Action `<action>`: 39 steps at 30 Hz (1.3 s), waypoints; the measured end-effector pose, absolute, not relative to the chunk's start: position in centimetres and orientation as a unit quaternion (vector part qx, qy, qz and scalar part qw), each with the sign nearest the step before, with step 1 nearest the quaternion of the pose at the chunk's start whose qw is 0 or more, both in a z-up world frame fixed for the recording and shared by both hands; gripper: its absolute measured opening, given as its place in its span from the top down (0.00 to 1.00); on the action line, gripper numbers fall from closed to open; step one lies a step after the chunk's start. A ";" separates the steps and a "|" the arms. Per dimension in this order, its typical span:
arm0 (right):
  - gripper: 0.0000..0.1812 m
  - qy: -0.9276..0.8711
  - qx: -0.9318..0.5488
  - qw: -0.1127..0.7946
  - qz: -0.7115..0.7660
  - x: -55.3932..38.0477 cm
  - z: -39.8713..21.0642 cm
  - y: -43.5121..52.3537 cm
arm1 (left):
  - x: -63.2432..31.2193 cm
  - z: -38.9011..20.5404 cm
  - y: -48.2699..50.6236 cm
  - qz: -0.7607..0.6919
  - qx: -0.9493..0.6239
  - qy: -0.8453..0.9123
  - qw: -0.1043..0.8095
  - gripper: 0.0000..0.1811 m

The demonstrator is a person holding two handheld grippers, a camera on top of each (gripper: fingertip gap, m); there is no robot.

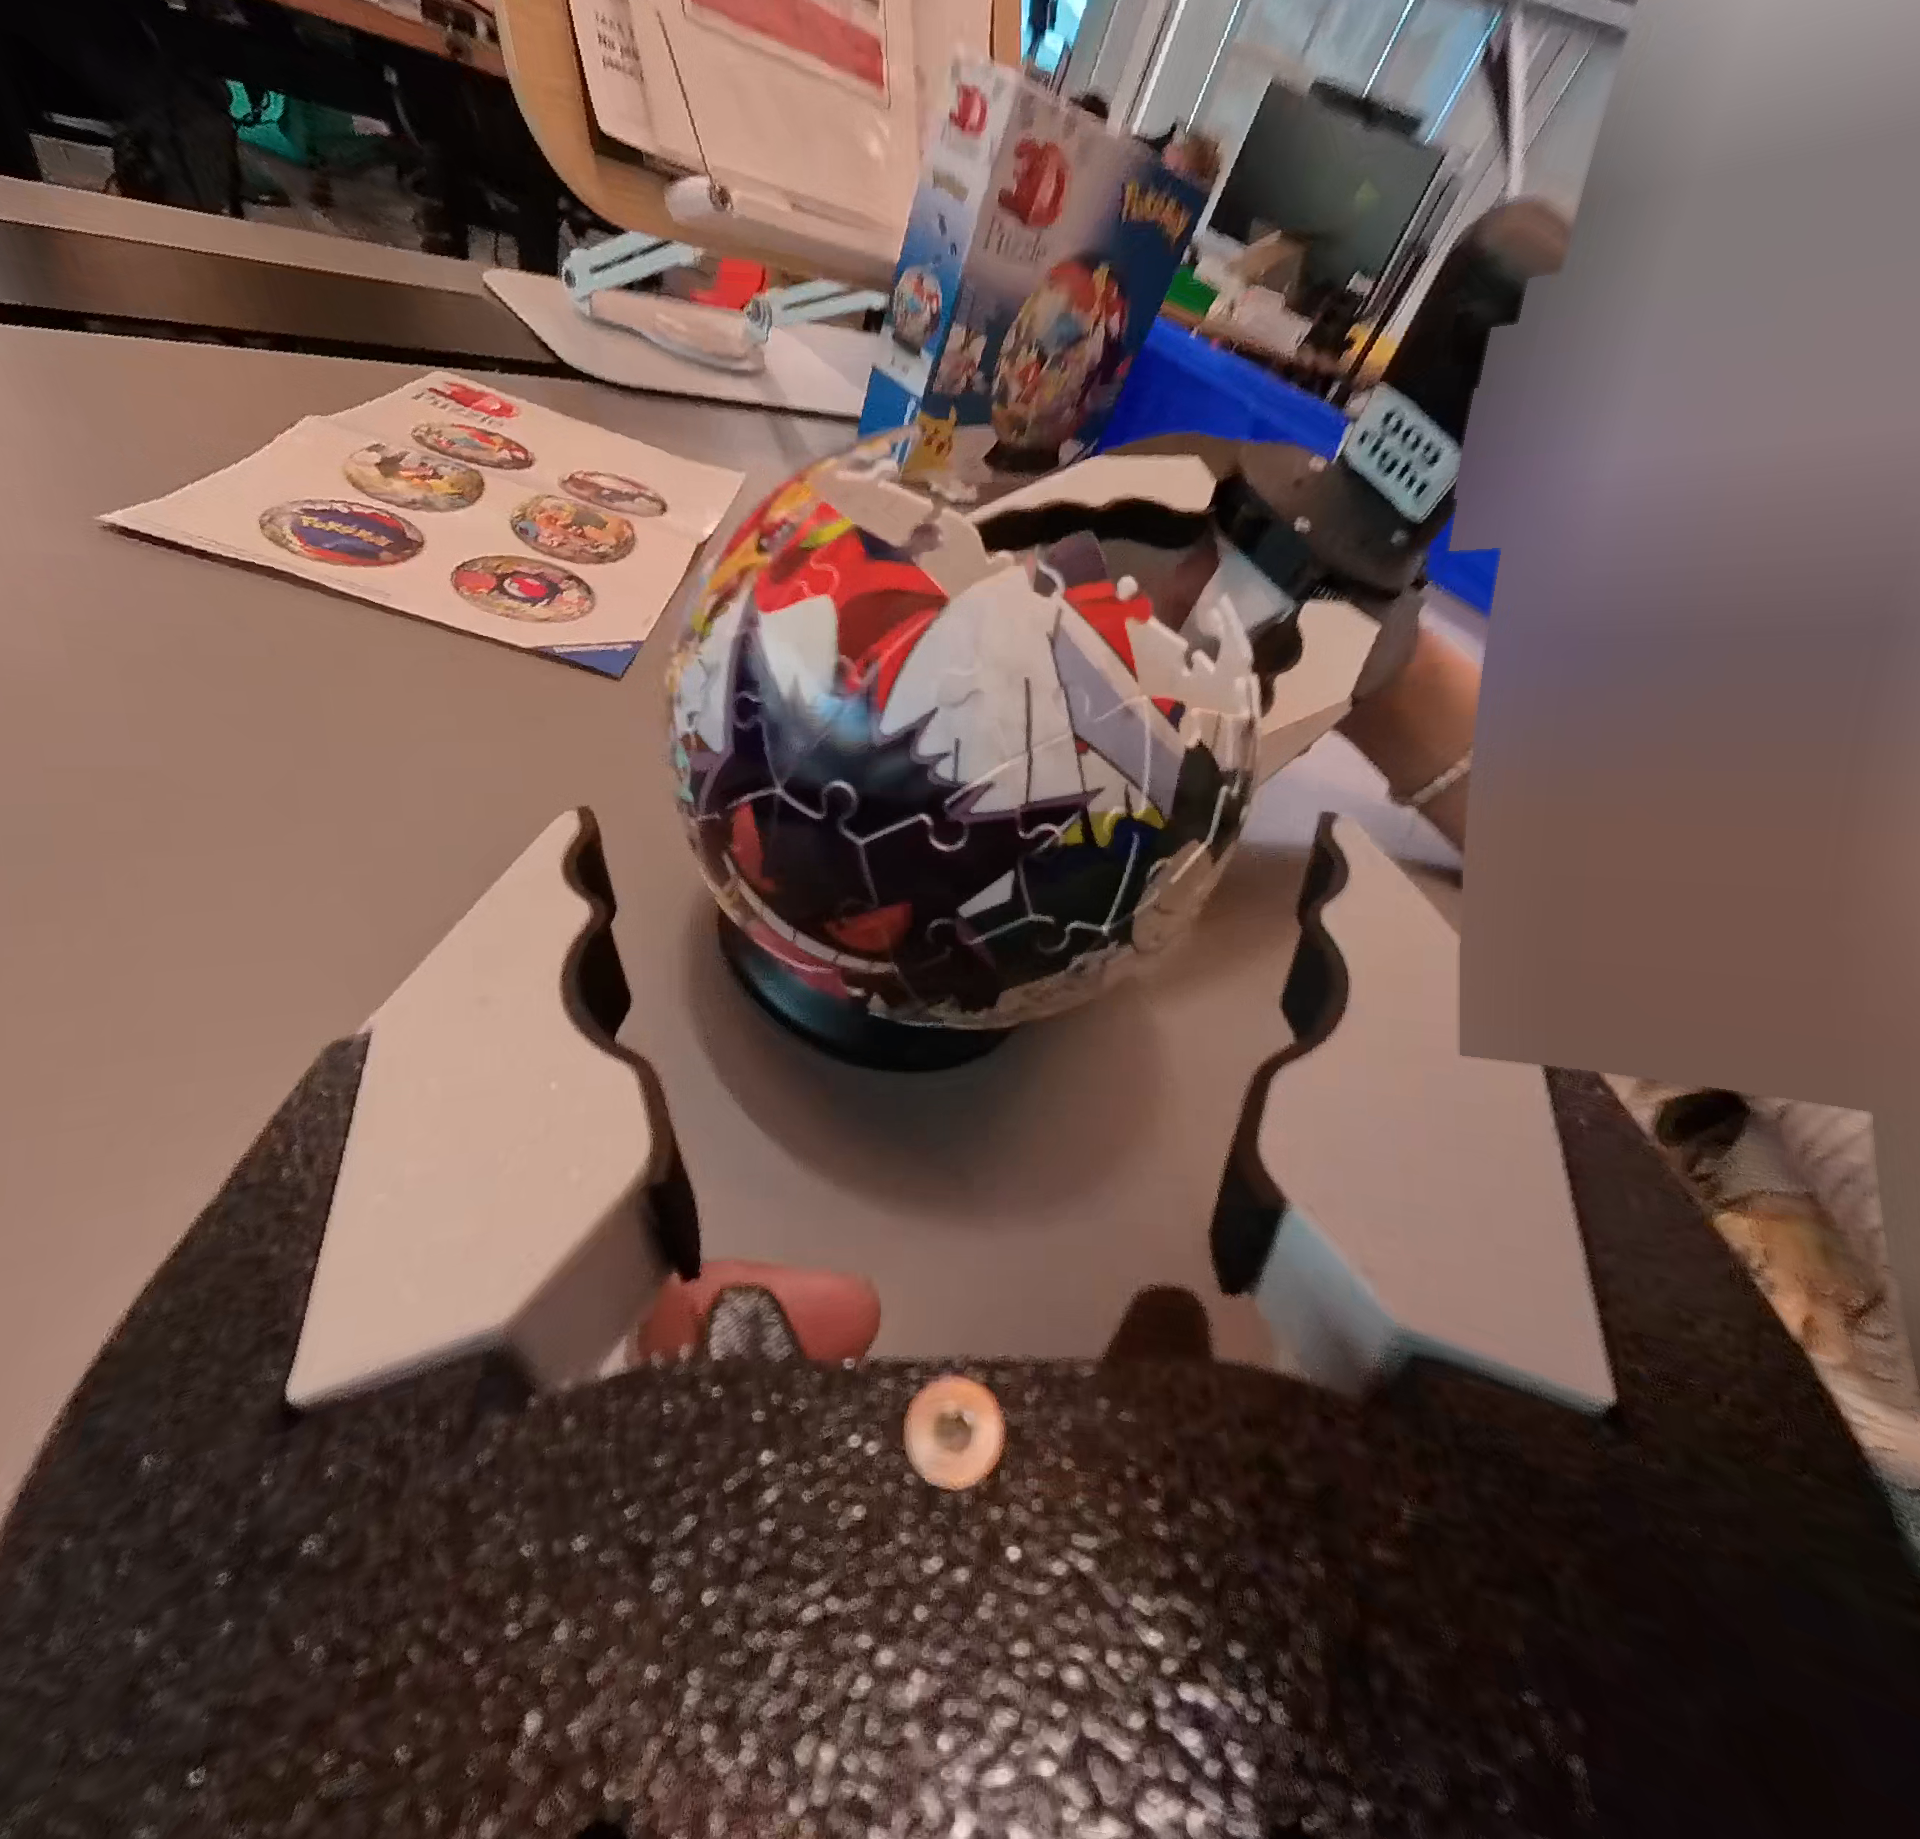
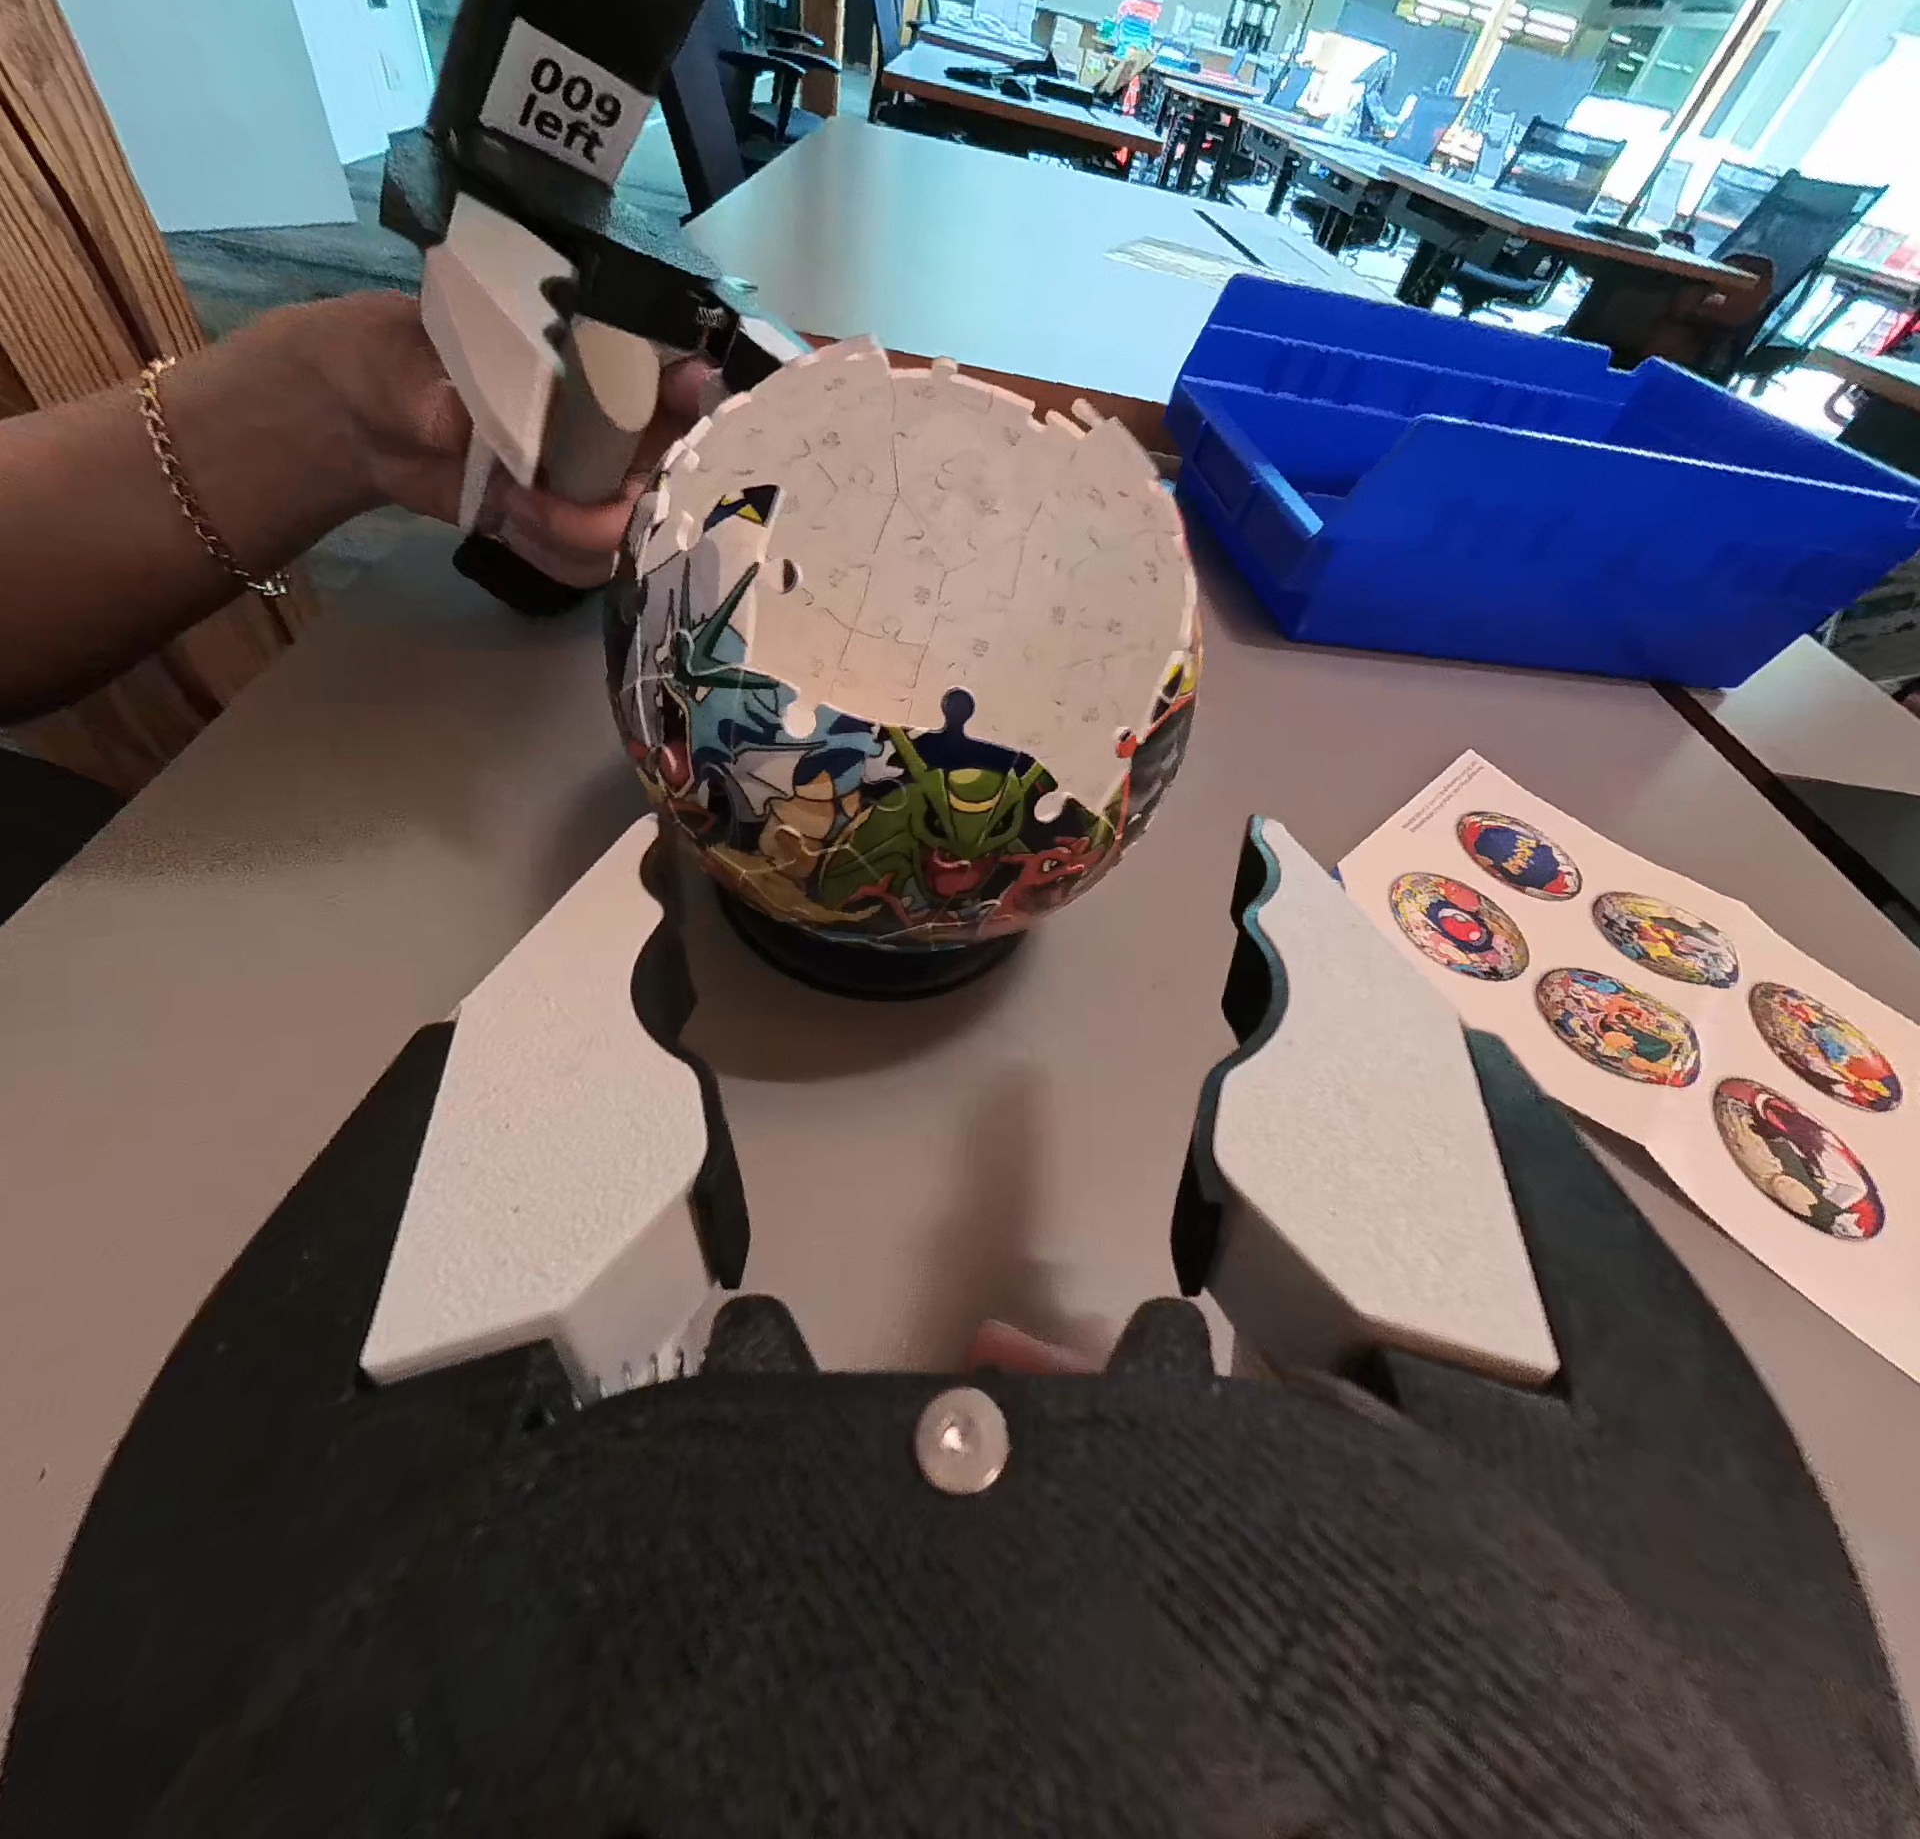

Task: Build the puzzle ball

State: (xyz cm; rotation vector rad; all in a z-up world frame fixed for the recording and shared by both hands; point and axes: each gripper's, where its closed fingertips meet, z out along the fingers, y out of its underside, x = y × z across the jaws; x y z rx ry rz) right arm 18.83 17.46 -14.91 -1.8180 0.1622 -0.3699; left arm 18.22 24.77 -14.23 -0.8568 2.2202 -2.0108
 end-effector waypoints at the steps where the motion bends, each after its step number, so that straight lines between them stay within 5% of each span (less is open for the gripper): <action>1: 0.42 0.073 -0.784 0.597 -0.155 18.9 -14.9 17.5 | 18.4 -13.9 25.1 -0.656 -0.281 0.701 0.002 0.30; 8: 0.37 0.095 -0.783 0.594 -0.159 19.6 -15.0 17.3 | 18.9 -13.4 26.0 -0.682 -0.305 0.663 -0.041 0.29; 25: 0.43 0.110 -0.752 0.648 -0.042 19.3 -13.7 16.6 | 17.7 -14.6 26.3 -0.592 -0.325 0.713 0.192 0.25; 39: 0.45 0.119 -0.750 0.649 -0.045 19.6 -13.6 16.5 | 17.9 -15.2 26.1 -0.561 -0.327 0.726 0.228 0.26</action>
